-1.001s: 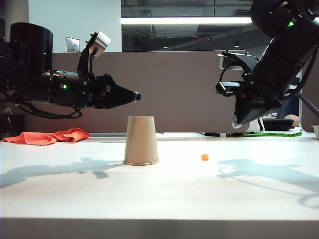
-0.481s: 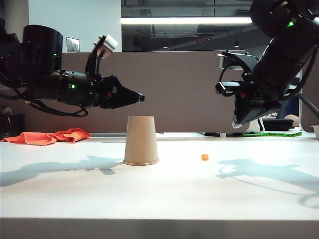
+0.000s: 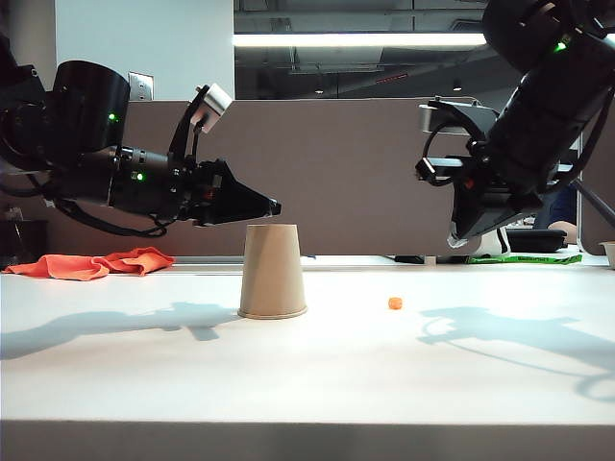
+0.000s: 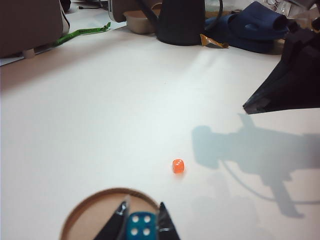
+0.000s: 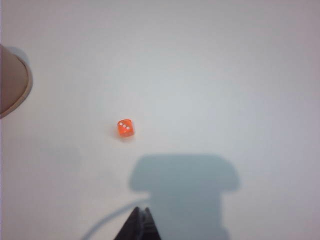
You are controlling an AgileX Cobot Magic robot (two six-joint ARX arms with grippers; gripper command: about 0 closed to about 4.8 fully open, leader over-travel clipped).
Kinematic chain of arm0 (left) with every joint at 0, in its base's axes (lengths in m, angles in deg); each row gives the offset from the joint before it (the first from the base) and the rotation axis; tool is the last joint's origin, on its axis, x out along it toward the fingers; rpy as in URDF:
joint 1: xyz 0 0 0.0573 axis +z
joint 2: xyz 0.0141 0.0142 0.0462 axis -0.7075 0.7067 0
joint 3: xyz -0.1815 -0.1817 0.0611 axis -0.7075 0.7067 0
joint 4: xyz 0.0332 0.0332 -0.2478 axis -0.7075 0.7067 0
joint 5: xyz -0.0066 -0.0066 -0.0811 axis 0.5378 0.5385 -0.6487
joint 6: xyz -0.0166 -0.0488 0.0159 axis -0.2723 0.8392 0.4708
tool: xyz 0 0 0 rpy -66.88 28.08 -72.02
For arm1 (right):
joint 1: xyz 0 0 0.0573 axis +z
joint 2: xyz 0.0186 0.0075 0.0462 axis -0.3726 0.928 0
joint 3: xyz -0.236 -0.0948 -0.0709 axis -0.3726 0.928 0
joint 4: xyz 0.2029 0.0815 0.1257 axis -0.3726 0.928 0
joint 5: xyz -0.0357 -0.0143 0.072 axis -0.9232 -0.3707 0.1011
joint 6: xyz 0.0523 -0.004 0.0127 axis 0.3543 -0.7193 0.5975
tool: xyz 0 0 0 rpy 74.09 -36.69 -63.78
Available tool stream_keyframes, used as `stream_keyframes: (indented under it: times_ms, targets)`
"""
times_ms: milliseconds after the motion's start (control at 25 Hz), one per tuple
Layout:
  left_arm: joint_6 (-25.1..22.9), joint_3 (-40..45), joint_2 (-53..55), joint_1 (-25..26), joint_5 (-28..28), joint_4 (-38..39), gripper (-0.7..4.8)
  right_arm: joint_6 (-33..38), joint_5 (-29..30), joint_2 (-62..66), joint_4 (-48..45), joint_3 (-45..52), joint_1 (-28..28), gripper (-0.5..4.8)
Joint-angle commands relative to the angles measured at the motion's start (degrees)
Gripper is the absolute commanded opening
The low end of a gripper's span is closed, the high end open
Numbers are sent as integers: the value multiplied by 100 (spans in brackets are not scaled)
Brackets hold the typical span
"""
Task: Throw the dice onto the paper cup, compare its value with the values of the other dice on the table, place the die with the higher value on the paper cup, and take no action if both dice have the same value.
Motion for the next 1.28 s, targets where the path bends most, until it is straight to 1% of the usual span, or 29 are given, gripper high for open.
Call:
stream_keyframes:
  times_ms: [40,80,200,561,641,681,761,841,881,921,1001,1122,1202,1242,1282]
  targets:
    - [31,0,-20,-11,22,-48,105,11,-2,-26,-92,-9,2,-6]
    - [-9,0,-20,-11,114,-55,126,11,-2,-26,-92,-9,2,-6]
    - [-13,0,-20,-11,387,-85,126,11,-2,-26,-92,-9,2,-6]
    - [-11,-2,-20,-11,365,-195,126,11,-2,-26,-92,-9,2,-6]
    - [-9,-2,-26,-11,365,-481,126,11,-4,-26,-94,-9,2,-6]
    - [4,-2,-42,-11,367,-807,125,11,-2,-26,-114,-9,2,-6]
    - [249,-2,-55,-7,457,-1292,122,11,-2,-26,-168,-9,2,-6]
    - [595,-2,-98,7,793,-1611,100,9,17,-31,-315,-9,2,-6]
    - [772,-4,-181,28,1189,-1615,26,9,13,-59,-435,-9,2,-6]
    - [833,-4,-251,81,1375,-1604,-6,9,13,-127,-549,-9,0,-6]
    - [833,-4,-367,192,1421,-1602,-6,-13,-31,-367,-713,42,-2,-7]
    - [1027,-4,-531,393,1419,-1547,-6,-15,-48,-739,-1003,258,-33,-7]
    - [1180,-4,-669,570,1419,-1434,-6,-13,-48,-1036,-1086,446,-111,-7]
    - [1241,-2,-828,745,1416,-1274,-6,-13,-46,-1285,-1080,603,-195,-6]
    - [1237,-2,-901,820,1419,-1187,-6,-13,-46,-1447,-1082,719,-271,-6]
